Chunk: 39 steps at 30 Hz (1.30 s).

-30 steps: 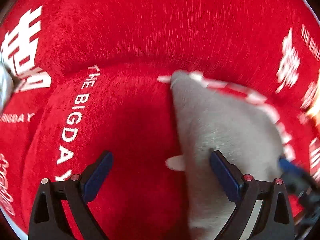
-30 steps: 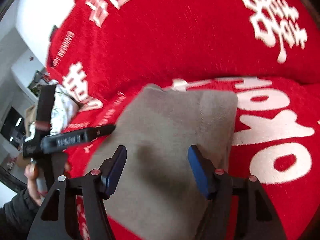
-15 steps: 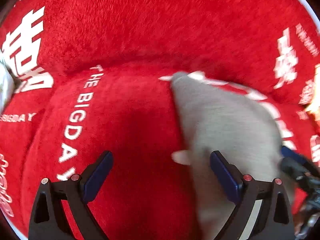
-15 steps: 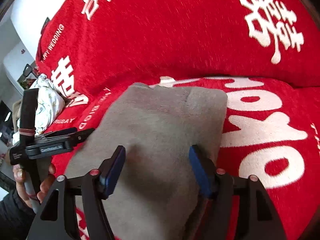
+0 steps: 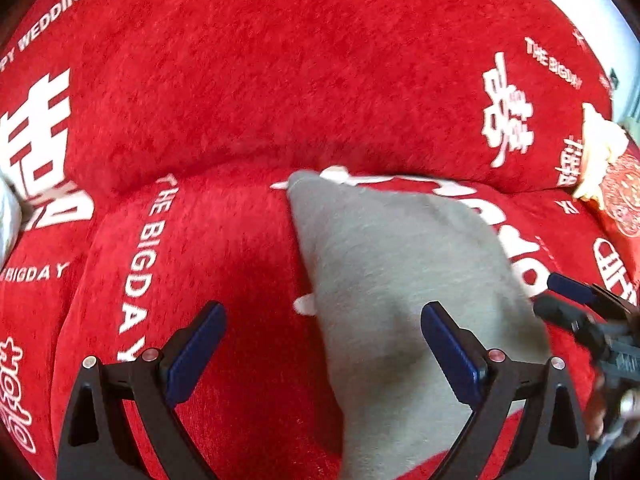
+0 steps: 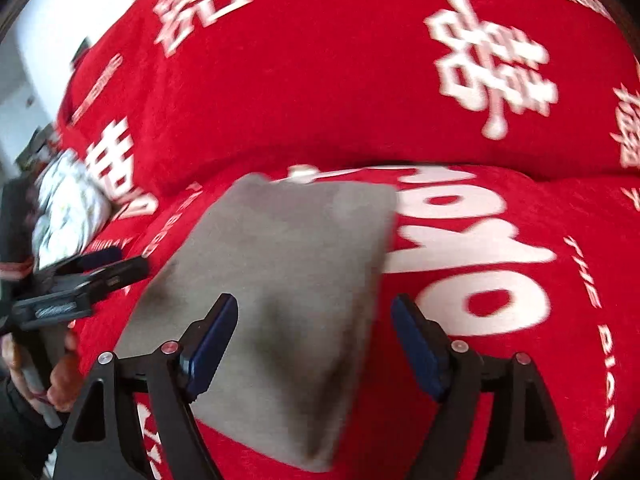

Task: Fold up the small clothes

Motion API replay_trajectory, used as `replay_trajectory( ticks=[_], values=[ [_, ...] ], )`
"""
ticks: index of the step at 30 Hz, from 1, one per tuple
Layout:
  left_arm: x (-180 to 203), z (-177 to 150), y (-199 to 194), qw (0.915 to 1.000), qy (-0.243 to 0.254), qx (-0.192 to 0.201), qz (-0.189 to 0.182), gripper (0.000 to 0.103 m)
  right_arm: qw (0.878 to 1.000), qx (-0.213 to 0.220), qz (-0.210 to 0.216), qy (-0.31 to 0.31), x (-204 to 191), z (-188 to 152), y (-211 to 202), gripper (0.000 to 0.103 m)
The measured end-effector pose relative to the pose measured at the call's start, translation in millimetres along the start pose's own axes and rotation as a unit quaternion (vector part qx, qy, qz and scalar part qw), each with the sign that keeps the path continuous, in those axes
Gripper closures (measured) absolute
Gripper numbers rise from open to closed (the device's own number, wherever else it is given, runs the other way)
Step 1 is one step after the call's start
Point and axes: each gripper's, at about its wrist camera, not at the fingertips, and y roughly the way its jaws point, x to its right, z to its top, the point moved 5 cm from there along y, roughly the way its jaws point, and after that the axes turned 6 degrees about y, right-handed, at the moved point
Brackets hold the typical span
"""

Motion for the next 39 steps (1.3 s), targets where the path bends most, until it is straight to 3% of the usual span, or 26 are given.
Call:
replay_trajectory(
  ticks=[4,8,12,15,16,17,18,20,22,26,39],
  values=[
    [8.7,2.8,21.6,0.9990,-0.002,-0.030,-0.034,0.004,0.996,-0.019,0.021,0.086,29.7,8.5,9.7,0.020],
    [13.9,0.2,52.5,0.9933,-0.030,-0.076,-0.082,0.004,0.989,-0.046,0.055,0.128,38.2,12.0,37.2,0.020],
    [16.0,-3.1,80.2,0.9807,-0.069,-0.122,-0.136,0.004,0.979,-0.087,0.089,0.164,40.1,10.0,71.8,0.019],
    [13.8,-7.1,101.4,0.9616,-0.104,-0.163,-0.194,0.004,0.976,-0.087,0.120,0.160,31.6,14.0,86.7,0.021],
    [12.4,-5.7,102.5,0.9603,-0.107,-0.163,-0.199,0.004,0.975,-0.095,0.126,0.158,28.0,15.3,92.1,0.023],
    [12.6,-2.8,104.7,0.9594,-0.108,-0.167,-0.201,0.006,0.975,-0.099,0.126,0.152,23.8,17.3,96.8,0.036],
    [13.5,-1.2,106.1,0.9596,-0.106,-0.169,-0.198,0.018,0.976,-0.106,0.124,0.147,20.6,18.1,101.0,0.047],
    [17.5,3.3,104.3,0.9631,-0.092,-0.169,-0.189,0.028,0.976,-0.108,0.126,0.143,15.9,20.7,102.9,0.056],
    [25.6,6.4,92.6,0.9710,-0.060,-0.150,-0.177,0.045,0.981,-0.095,0.115,0.121,7.6,21.9,94.2,0.058],
    [40.8,6.1,74.5,0.9820,-0.024,-0.125,-0.139,0.049,0.993,-0.068,0.074,0.065,-15.6,22.0,74.8,0.059],
    [39.2,-14.0,28.5,0.9887,-0.026,-0.099,-0.109,0.050,0.997,-0.059,0.040,0.014,-57.9,3.7,39.1,0.059]
  ],
)
